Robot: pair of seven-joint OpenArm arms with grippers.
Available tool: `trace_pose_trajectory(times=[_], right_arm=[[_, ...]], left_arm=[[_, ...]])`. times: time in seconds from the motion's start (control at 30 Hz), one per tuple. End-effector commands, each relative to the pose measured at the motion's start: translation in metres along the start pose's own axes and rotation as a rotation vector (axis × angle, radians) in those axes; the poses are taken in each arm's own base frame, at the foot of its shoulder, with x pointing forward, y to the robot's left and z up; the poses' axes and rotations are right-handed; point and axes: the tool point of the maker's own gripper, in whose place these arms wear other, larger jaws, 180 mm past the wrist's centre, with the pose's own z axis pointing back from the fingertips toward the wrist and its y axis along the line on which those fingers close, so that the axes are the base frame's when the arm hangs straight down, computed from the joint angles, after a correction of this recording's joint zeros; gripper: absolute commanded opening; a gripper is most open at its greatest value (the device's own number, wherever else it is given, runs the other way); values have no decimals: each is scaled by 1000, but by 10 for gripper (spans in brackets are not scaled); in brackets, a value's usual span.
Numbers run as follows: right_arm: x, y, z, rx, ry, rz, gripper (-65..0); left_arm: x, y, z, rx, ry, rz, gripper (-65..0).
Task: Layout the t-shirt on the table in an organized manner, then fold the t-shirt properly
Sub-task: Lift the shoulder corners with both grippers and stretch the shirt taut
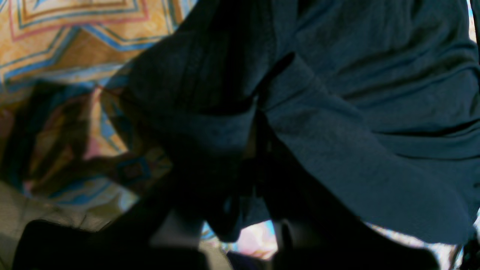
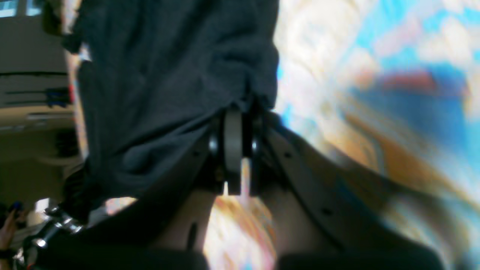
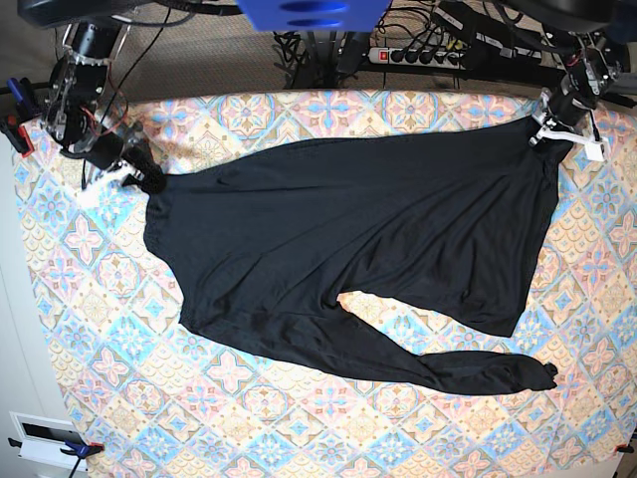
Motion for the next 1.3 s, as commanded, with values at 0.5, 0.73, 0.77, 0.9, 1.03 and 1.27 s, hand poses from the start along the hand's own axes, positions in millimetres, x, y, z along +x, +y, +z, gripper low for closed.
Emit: trace_pose_trajectory(times=[0.5,0.73,0.77,0.9,1.03,1.27], right_arm=[[6,-7,28,-70,-23,78,-650],[15,11,33,-53,-46,146,-650],[17,13,33,-50,-50,154,-650],[17,16,34,-46,-53,164,-650],[11,14,36,-53,-42,162,-650],[19,33,41,-33,-67,230,-650]], left_arm=[[-12,9,4,27,29,2,-650],[-26,-2,6,-43,50,-69,-650],[-28,-3,5,-49,53,-66,-650],[-33,-2,6,-50,57,-61,-650],[-36,-2,9,-61,59,-44,-650],[-25,-27,21,-150,20,-48,-650]])
